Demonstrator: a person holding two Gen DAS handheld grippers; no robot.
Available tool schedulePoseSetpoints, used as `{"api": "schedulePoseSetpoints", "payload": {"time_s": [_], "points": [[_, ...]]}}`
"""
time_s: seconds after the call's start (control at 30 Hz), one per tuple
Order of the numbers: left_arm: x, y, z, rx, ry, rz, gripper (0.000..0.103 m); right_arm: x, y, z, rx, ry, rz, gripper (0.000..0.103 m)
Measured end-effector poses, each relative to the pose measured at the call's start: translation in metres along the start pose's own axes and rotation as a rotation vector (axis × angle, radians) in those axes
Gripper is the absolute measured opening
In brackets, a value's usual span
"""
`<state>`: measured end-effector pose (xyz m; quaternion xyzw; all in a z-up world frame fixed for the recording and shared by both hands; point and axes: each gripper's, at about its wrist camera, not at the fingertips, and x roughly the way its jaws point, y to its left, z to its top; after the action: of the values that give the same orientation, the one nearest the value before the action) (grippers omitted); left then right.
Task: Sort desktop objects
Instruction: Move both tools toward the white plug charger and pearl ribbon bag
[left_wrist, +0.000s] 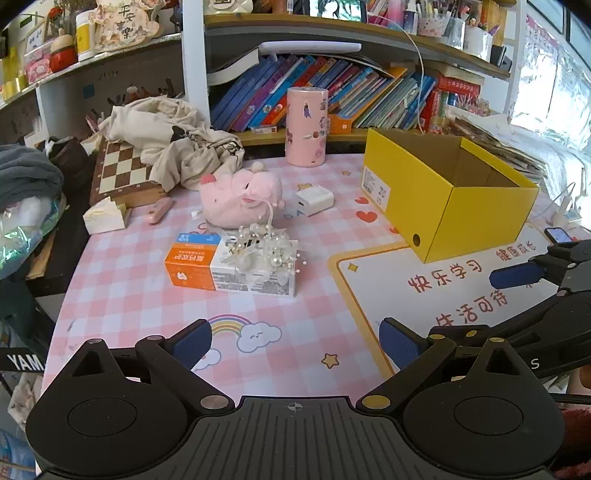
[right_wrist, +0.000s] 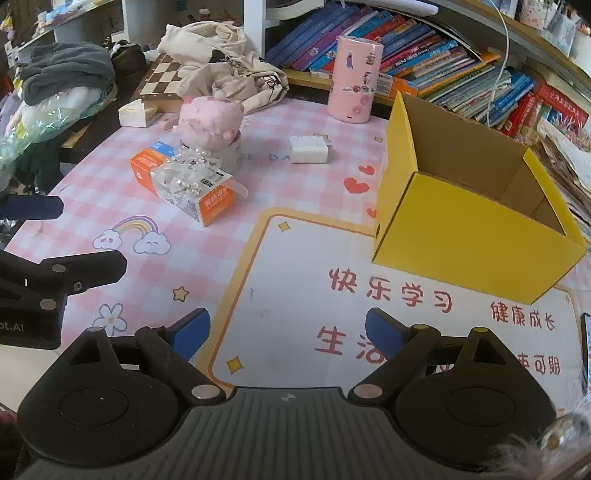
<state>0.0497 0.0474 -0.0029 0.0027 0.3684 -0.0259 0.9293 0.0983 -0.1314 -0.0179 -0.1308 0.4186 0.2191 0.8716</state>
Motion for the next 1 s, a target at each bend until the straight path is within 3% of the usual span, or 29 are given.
{"api": "schedulePoseSetpoints", "payload": {"time_s": [0.53, 1.0], "points": [[0.004, 0.006, 0.001, -0.023, -0.004, -0.001, 0.099, 0.002, 0.005, 0.006, -0.035, -0.006, 0.015, 0.091], [0.017, 0.019, 0.012, -0.061, -0.008, 0.057, 0.099, 0.026, 0.002, 0.03, -0.064, -0.008, 0.045, 0.091]]}}
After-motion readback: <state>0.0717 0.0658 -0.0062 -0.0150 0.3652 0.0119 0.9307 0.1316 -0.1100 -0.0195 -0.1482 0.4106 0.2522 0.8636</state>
